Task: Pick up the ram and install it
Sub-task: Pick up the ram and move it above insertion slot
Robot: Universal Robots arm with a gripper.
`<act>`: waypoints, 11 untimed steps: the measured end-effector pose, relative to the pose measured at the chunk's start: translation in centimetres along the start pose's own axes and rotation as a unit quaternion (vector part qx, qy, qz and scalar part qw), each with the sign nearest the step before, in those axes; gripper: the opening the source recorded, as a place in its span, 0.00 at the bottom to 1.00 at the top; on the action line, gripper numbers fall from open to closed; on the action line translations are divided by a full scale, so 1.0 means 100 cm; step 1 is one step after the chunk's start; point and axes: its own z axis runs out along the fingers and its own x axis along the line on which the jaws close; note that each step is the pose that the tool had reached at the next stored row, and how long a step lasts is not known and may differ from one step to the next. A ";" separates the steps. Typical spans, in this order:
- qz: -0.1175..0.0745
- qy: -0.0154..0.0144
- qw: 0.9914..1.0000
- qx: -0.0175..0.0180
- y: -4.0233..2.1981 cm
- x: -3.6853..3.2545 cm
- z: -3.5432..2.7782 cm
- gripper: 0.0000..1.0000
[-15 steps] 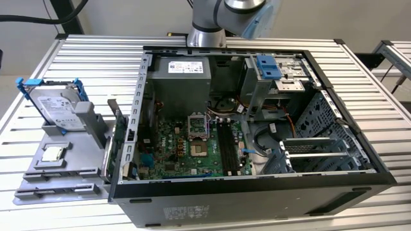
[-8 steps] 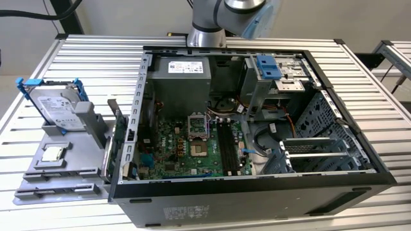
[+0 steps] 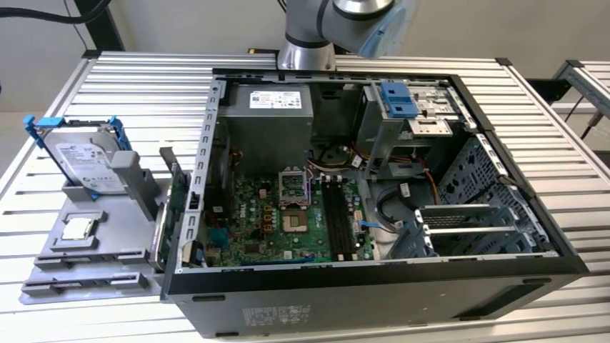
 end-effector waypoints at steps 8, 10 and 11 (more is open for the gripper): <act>-0.064 0.003 0.998 -0.001 0.0002 0.0003 -0.0001 0.00; -0.081 0.003 0.997 -0.001 0.0002 0.0003 -0.0001 0.00; -0.090 0.004 0.996 -0.001 0.0003 0.0003 -0.0001 0.00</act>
